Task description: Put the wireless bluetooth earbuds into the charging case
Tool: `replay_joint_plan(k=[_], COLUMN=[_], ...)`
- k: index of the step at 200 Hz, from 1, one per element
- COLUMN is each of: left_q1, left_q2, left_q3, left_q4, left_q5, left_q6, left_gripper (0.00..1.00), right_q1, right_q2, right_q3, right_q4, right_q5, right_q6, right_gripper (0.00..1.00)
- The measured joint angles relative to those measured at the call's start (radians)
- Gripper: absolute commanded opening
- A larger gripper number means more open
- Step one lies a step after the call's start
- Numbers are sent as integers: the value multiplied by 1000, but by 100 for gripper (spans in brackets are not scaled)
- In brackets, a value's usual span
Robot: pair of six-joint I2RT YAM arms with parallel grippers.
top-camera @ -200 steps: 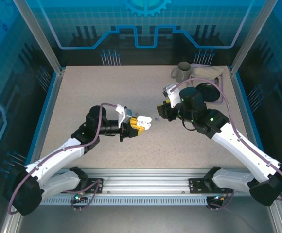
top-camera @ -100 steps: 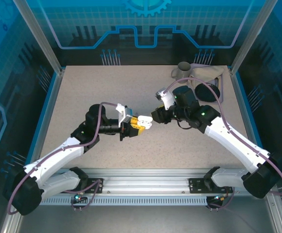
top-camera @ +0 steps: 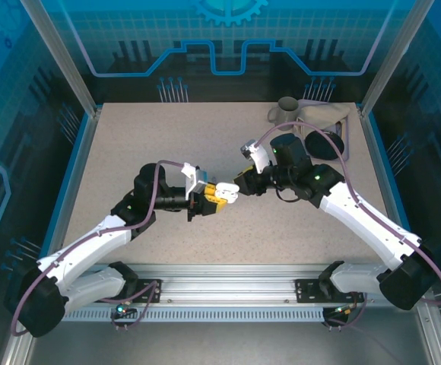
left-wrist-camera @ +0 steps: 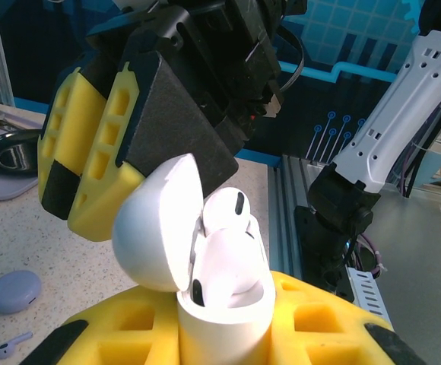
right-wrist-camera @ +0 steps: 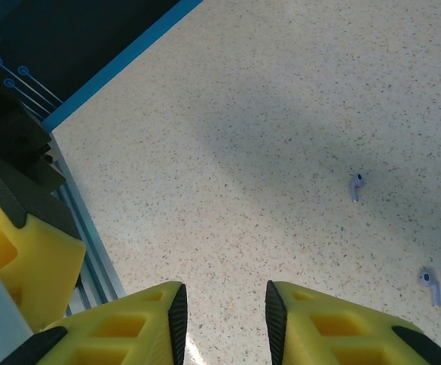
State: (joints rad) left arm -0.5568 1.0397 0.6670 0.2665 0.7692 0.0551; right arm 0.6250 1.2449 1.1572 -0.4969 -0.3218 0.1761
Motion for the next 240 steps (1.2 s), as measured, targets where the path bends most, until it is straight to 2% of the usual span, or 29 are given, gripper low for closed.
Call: replay_joint_plan(k=[75, 105, 132, 180, 240], left_q1=[-1, -1, 7, 134, 268], left_q2=[23, 27, 54, 187, 307], left_q3=[7, 17, 32, 64, 71], left_q4=[0, -1, -13, -30, -123], left_q5=[-2, -42, -113, -187, -304], left_q6=[-3, -15, -71, -281, -465], left_gripper=[0, 0, 0, 0, 0], right_q1=[0, 0, -3, -41, -48], right_q2=[-14, -35, -53, -85, -113], right_q3=[-2, -14, -14, -38, -57], right_q4=[6, 8, -4, -35, -50], right_q5=[-13, 59, 175, 319, 349], right_q6=[-11, -7, 9, 42, 45], right_gripper=[37, 39, 41, 41, 41])
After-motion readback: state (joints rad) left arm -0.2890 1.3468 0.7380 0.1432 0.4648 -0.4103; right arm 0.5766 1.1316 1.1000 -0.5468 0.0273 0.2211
